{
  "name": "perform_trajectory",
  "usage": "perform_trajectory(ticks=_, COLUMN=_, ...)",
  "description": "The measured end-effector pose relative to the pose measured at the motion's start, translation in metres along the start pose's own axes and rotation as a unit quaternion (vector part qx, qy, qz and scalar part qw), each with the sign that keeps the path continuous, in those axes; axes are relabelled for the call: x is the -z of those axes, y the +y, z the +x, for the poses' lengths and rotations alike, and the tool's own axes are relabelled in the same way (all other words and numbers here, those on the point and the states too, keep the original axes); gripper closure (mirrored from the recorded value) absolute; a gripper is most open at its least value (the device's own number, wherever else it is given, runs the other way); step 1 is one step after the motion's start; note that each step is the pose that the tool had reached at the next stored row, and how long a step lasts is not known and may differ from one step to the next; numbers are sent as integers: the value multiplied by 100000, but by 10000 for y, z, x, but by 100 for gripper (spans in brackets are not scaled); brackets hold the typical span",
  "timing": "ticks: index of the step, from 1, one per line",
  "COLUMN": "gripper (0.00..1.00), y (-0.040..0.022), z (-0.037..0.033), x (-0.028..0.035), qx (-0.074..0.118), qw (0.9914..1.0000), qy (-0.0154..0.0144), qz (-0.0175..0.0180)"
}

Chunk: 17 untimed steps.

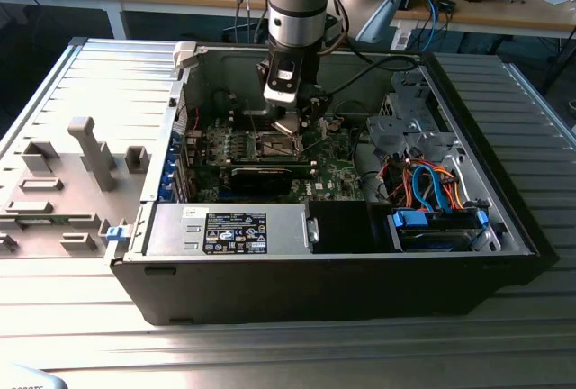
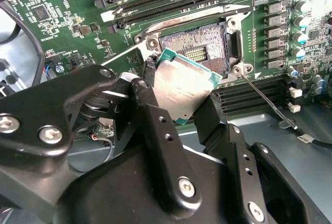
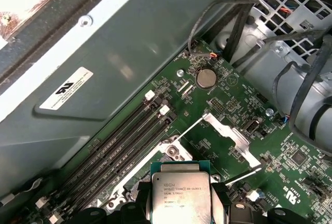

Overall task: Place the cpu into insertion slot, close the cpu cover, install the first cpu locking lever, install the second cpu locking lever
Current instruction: 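Place the cpu into insertion slot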

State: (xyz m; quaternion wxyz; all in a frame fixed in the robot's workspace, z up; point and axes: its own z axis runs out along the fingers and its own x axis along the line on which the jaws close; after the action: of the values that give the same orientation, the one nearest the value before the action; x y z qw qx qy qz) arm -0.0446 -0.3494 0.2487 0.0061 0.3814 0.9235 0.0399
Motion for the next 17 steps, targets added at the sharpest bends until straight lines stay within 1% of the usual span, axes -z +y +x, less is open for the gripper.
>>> perform_trajectory(ticks=17, gripper=46, y=0, z=0, x=0, qx=-2305, qw=99973, qy=-182, qz=-44)
